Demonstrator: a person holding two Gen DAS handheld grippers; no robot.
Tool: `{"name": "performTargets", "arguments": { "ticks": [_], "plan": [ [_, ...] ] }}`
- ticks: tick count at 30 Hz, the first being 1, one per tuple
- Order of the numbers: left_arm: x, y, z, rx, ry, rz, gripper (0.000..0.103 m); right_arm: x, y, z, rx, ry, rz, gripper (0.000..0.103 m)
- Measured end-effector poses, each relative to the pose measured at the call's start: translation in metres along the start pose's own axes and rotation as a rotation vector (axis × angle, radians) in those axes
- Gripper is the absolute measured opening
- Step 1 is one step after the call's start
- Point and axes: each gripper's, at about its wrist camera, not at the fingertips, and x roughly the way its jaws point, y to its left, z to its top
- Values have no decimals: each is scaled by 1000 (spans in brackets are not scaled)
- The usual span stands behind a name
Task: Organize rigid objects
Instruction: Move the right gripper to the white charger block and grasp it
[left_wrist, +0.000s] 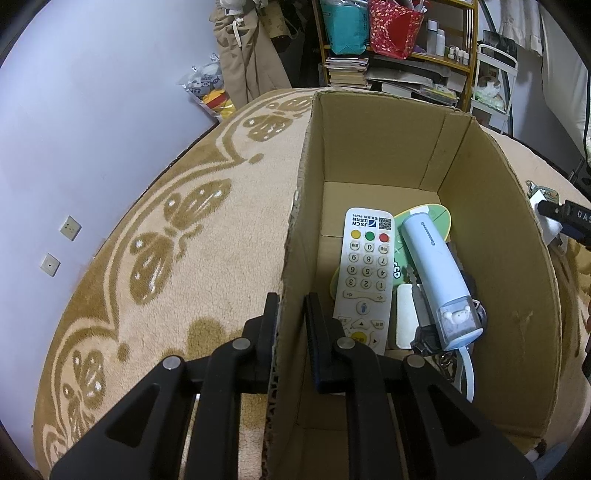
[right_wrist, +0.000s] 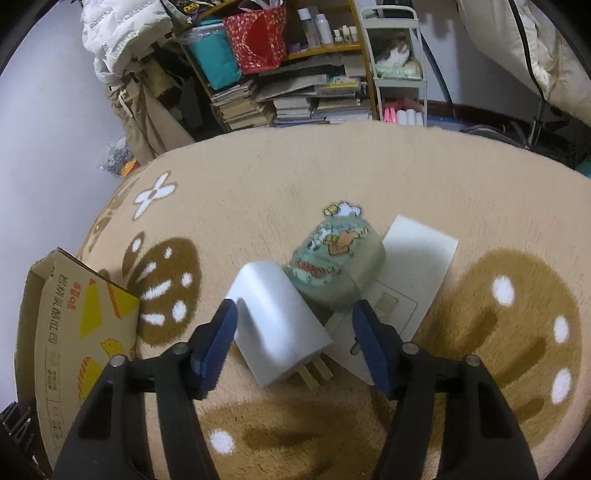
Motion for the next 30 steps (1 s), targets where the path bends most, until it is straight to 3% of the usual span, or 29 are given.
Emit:
{"name": "performTargets", "arguments": {
  "ticks": [3, 6, 10, 13, 24, 30],
  "plan": [
    [0, 0, 0, 1, -1, 2, 13, -1, 0, -3, -1, -4, 22, 65],
    [-1, -1, 1, 7, -3, 9, 13, -1, 4, -5, -12, 3, 30, 51],
    [-1, -2, 1, 5, -2, 7, 13, -9, 15, -5, -32, -31, 55, 42],
    [-1, -2, 1, 8, -3, 10, 14, -12, 25, -4, -54, -36, 78, 42],
    [-1, -1, 0, 10, -5, 13, 14, -7, 26, -8, -67, -39, 1, 42],
    [0, -1, 0, 11, -5, 13, 14, 0, 17, -10, -47, -13, -8, 50]
  ]
}}
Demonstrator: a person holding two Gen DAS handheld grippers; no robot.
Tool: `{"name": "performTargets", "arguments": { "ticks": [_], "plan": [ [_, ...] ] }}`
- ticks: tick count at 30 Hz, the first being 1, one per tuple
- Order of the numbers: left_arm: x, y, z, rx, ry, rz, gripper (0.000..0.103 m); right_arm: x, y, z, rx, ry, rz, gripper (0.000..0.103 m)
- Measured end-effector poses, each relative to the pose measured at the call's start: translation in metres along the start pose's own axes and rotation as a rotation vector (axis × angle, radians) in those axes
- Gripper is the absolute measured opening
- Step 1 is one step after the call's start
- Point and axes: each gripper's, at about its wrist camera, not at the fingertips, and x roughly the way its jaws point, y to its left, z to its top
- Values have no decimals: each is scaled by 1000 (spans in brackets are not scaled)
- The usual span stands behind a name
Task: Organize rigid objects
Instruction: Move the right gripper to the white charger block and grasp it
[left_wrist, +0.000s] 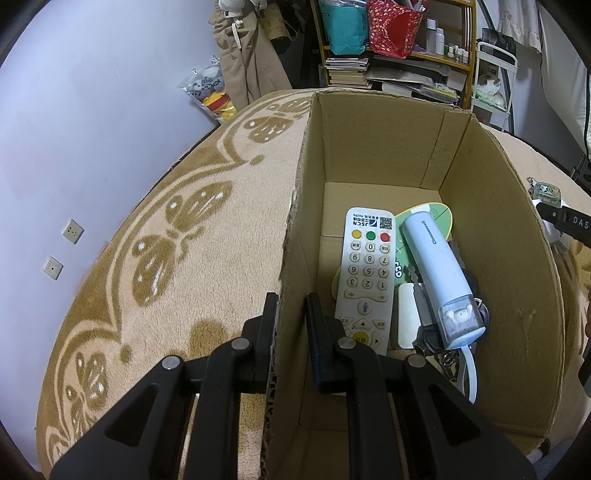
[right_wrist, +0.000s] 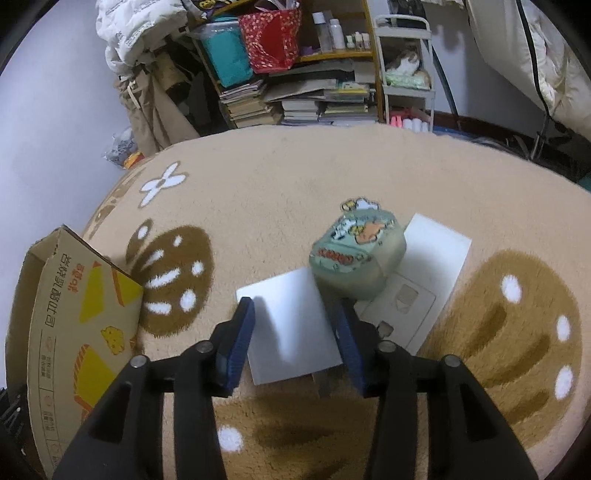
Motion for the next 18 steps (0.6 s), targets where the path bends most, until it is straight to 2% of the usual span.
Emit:
{"name": "performTargets", "arguments": {
  "ticks": [3, 6, 7, 11, 18],
  "plan": [
    [0, 0, 0, 0, 0, 0, 14, 1, 2, -2, -13, -9, -2, 52],
    [0, 0, 0, 0, 0, 0, 14, 3, 10, -2, -37, -7, 4, 64],
    [0, 0, 0, 0, 0, 1, 14, 4, 13, -3, -51, -10, -9, 65],
    [0, 0, 0, 0, 0, 0, 14, 7, 22, -8, -116, -16, -62, 66],
    [0, 0, 0, 0, 0, 0, 14, 10, 26, -9, -152, -13, -89, 66]
  ]
}}
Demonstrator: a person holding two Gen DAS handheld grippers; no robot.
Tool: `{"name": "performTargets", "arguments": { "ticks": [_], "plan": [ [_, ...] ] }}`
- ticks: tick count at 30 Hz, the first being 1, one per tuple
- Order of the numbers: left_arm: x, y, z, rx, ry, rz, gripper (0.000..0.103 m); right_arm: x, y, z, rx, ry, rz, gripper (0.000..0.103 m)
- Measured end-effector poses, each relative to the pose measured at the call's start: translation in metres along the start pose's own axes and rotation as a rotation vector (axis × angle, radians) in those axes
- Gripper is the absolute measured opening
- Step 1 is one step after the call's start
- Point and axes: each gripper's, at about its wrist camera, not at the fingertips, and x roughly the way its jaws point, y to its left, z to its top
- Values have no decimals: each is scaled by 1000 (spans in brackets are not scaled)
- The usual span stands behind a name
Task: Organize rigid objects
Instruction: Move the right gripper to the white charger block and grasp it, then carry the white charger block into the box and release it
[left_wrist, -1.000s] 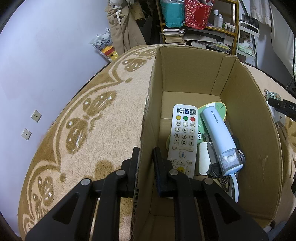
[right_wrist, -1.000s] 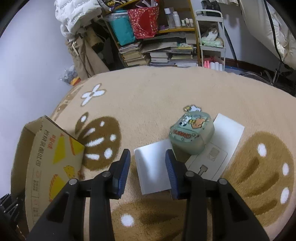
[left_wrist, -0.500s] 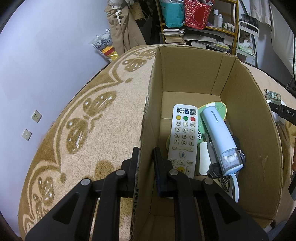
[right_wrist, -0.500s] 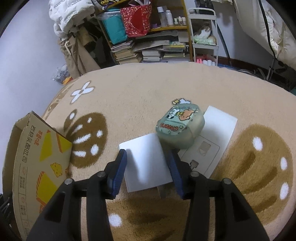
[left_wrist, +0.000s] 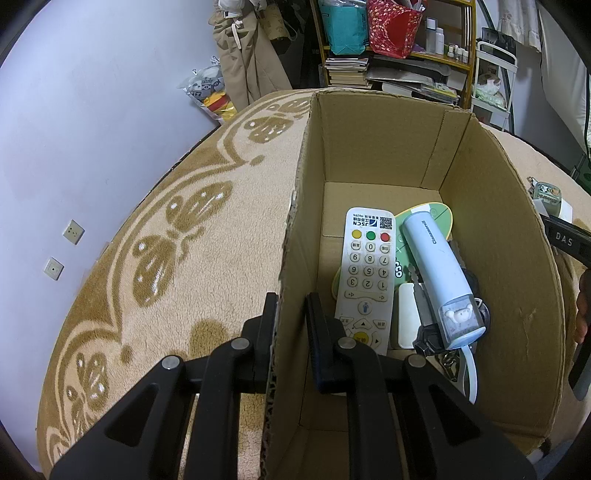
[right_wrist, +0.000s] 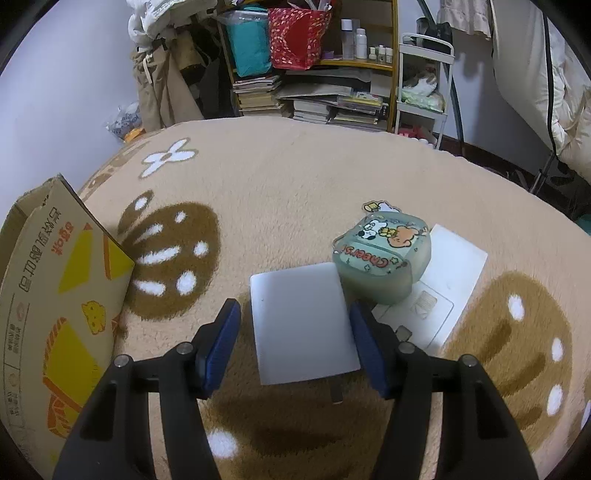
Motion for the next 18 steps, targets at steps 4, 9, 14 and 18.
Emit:
{"name": "performTargets", "arguments": {
  "ticks": [4, 9, 14, 18],
  "plan": [
    [0, 0, 0, 0, 0, 0, 14, 11, 0, -5, -9, 42, -11, 58],
    [0, 0, 0, 1, -1, 2, 14, 6, 4, -10, -11, 15, -22, 56],
    [0, 0, 0, 1, 0, 3, 14, -5, 6, -12, 22, -4, 9, 55],
    [0, 0, 0, 3, -2, 4, 14, -20, 16, -7, 25, -40, 53, 55]
  ]
}}
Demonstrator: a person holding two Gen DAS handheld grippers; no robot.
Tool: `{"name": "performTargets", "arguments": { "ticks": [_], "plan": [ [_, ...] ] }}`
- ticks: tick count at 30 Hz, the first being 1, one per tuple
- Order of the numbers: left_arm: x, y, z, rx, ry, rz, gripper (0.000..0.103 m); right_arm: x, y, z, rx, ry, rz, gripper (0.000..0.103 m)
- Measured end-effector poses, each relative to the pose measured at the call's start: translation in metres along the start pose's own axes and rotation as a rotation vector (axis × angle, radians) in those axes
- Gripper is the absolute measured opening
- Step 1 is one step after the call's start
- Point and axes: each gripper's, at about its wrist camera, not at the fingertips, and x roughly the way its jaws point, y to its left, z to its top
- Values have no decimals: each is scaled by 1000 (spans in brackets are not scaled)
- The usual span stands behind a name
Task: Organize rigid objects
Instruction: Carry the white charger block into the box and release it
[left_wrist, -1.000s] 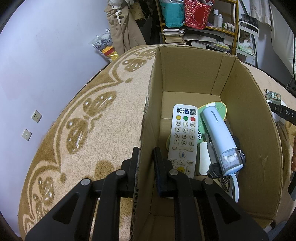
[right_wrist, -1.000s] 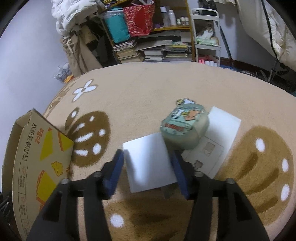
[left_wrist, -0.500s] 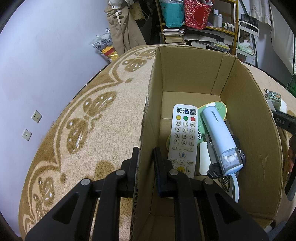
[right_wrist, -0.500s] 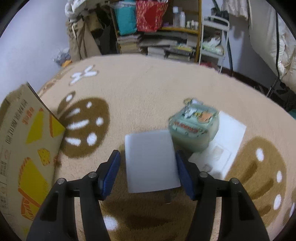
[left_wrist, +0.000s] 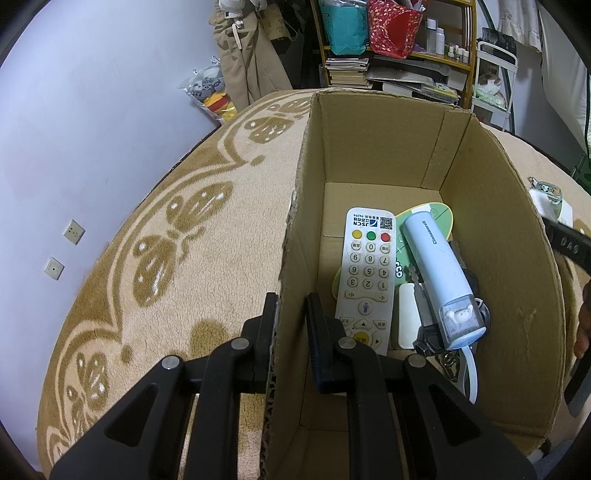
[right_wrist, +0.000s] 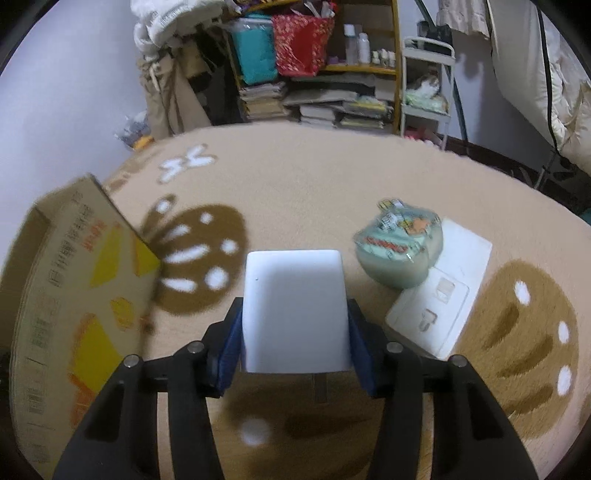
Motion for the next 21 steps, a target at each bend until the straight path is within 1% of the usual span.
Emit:
{"name": "performTargets", "arguments": {
  "ticks": [7, 10, 12, 17, 21],
  "plan": [
    [-1, -2, 0, 8, -2, 12, 14, -43, 35, 21, -62, -111, 99, 55],
    [-1, -3, -1, 8, -2, 11, 14, -67, 57, 28, -109, -163, 153, 55],
    [-1, -2, -1, 9, -2, 12, 14, -78, 72, 32, -142, -183, 188, 55],
    [-1, -3, -1, 8, -2, 11, 14, -94, 107, 28, -216, -202, 257, 55],
    [-1, -2, -1, 7, -2, 11, 14, -89, 127, 19, -268, -179, 284, 55]
  ]
}}
